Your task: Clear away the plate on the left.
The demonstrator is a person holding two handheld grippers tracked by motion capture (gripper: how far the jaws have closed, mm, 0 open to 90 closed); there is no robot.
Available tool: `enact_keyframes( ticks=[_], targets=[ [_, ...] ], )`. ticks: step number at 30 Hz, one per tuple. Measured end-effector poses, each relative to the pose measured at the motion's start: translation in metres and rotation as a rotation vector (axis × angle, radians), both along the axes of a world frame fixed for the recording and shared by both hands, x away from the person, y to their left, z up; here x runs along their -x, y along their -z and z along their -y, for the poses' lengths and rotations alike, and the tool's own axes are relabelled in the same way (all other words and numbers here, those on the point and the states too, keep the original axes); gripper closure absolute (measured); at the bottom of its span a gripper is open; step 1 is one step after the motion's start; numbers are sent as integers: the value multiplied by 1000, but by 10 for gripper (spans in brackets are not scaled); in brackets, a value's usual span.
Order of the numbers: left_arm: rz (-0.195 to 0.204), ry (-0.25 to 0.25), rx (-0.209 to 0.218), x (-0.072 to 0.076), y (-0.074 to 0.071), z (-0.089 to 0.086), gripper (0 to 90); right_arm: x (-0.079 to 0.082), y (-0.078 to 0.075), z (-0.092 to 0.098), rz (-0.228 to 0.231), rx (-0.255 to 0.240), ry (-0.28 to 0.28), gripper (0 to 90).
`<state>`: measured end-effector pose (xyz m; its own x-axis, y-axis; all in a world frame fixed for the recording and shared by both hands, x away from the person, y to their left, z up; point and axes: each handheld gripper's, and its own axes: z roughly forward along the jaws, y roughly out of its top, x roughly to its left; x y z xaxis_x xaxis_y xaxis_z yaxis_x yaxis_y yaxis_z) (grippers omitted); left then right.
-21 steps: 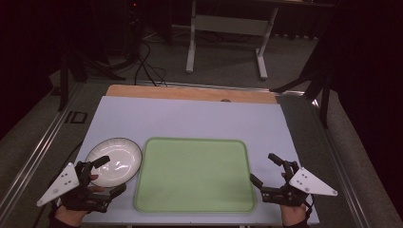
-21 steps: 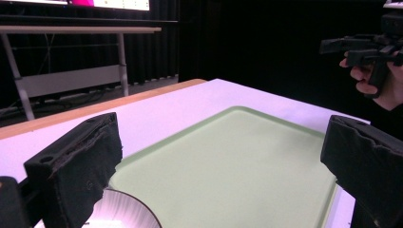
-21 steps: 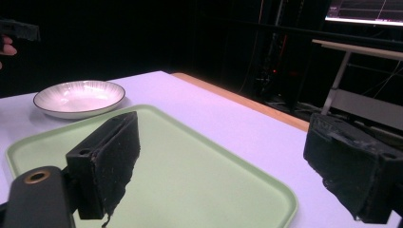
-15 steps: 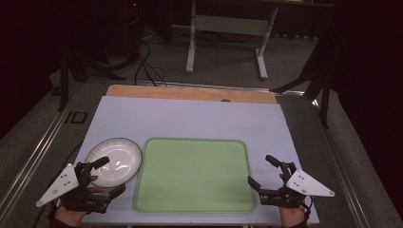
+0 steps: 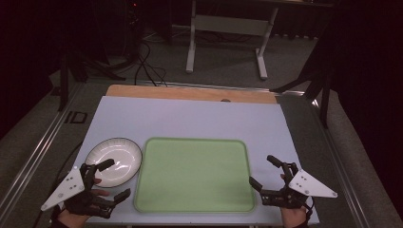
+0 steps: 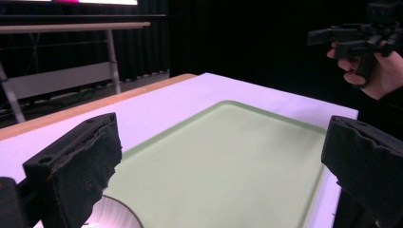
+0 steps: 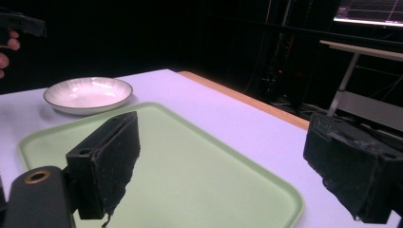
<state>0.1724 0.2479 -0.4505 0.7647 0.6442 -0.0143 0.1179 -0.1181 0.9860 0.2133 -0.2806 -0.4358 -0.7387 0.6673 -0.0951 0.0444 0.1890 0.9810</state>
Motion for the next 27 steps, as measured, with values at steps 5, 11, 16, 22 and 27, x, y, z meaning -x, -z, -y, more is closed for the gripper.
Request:
enact_keyframes(
  ticks=[5, 11, 16, 22, 27],
  targets=[
    [-50, 17, 12, 4, -9, 6, 0, 2, -4, -4, 10, 12, -19, 119],
    [-30, 34, 13, 11, -32, 9, 0, 3, -5, -6, 11, 15, -29, 121],
    [-28, 51, 11, 5, -52, 2, 0, 3, -7, -9, 19, 12, -36, 121],
    [-55, 63, -10, -12, -76, -19, 1, 4, -7, -14, 19, 23, -54, 122],
    [-72, 17, -42, -25, -90, -34, 1, 4, -8, -14, 28, 13, -51, 122]
  ],
)
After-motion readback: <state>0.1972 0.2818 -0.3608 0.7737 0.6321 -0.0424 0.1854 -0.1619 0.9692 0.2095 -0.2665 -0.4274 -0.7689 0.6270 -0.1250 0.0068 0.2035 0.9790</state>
